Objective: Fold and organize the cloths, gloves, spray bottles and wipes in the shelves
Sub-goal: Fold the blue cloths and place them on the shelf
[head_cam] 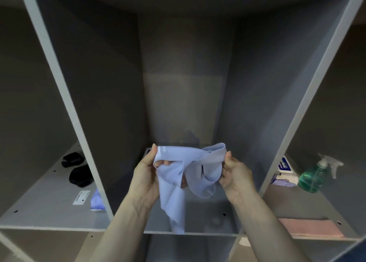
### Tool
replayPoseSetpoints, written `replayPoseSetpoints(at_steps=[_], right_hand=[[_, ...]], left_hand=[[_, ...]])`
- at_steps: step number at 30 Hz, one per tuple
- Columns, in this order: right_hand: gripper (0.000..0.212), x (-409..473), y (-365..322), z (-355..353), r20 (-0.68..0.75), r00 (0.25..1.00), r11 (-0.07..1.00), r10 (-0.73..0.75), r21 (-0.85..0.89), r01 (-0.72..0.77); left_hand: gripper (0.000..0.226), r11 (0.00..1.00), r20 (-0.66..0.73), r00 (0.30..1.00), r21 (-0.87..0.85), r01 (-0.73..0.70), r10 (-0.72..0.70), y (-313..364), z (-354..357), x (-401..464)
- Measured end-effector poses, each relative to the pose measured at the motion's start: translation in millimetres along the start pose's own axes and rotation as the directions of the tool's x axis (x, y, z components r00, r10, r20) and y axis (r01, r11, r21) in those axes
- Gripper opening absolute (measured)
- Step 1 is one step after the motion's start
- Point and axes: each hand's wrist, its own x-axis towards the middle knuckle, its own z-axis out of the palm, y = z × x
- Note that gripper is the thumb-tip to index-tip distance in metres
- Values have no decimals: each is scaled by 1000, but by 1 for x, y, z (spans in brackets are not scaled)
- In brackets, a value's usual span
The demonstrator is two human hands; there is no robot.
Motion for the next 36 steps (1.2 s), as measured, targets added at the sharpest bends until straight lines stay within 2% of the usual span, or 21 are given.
replayPoseSetpoints(at_steps=[2,3,4,5,6,7,9,10,12,14,16,19,22,25,28,30,32,34,36], right_hand=[[23,-1,-1,0,13,999,999,-37,-29,37],[23,-1,-2,1,11,997,995,-75,-60,76],[21,-1,-2,2,14,993,987,-117,-107,118],[20,-2,-2,3,22,987,973,-157,-166,158],[20,-2,-2,5,26,981,956,-193,-222,194],[21,-2,-1,7,39,973,936,-226,-268,228],[20,-3,1,9,79,956,900,-282,-324,292],[19,-3,1,9,83,948,884,-309,-342,318],[22,-1,-1,8,51,932,868,-359,-350,353],[24,3,-4,5,15,927,876,-376,-320,360],[25,9,-7,1,-22,934,904,-356,-260,339],[24,14,-14,0,-64,949,939,-309,-178,294],[21,15,-21,1,-82,965,967,-250,-75,244],[23,19,-25,-1,-101,973,978,-207,-7,208],[26,23,-25,-1,-95,973,977,-210,-57,206],[26,26,-26,0,-89,972,974,-220,-71,214],[26,27,-29,3,-78,974,977,-210,-53,207],[27,29,-34,4,-70,977,980,-201,-10,201],[26,31,-37,4,-88,972,975,-220,3,221]], left_hand=[[47,998,-11,1000,57,1,0,3,4,-1],[44,975,-25,999,220,-40,47,3,5,-1],[42,895,-6,995,437,-90,102,3,3,-1],[45,760,42,991,638,-125,127,4,3,-2],[48,631,109,987,759,-158,116,2,1,-3],[49,559,151,986,812,-168,77,0,0,-3],[39,522,203,979,833,-184,21,-3,1,-6],[35,526,235,972,823,-216,31,-4,1,-6],[34,563,237,961,779,-276,142,-5,4,-5],[28,621,152,938,715,-321,310,-4,3,-2],[29,653,63,905,672,-350,421,-3,-1,1],[43,720,-25,884,591,-364,467,-6,-11,5],[36,794,-156,859,487,-364,489,-6,-19,11],[31,886,-295,855,326,-330,427,-1,-35,21],[39,946,-226,953,295,-132,203,0,-42,26],[53,916,-116,992,401,0,51,1,-41,23],[48,804,12,999,593,34,-52,0,-40,20],[35,783,78,994,622,9,-73,-3,-37,17],[31,833,15,999,552,-39,37,-1,-38,19]])
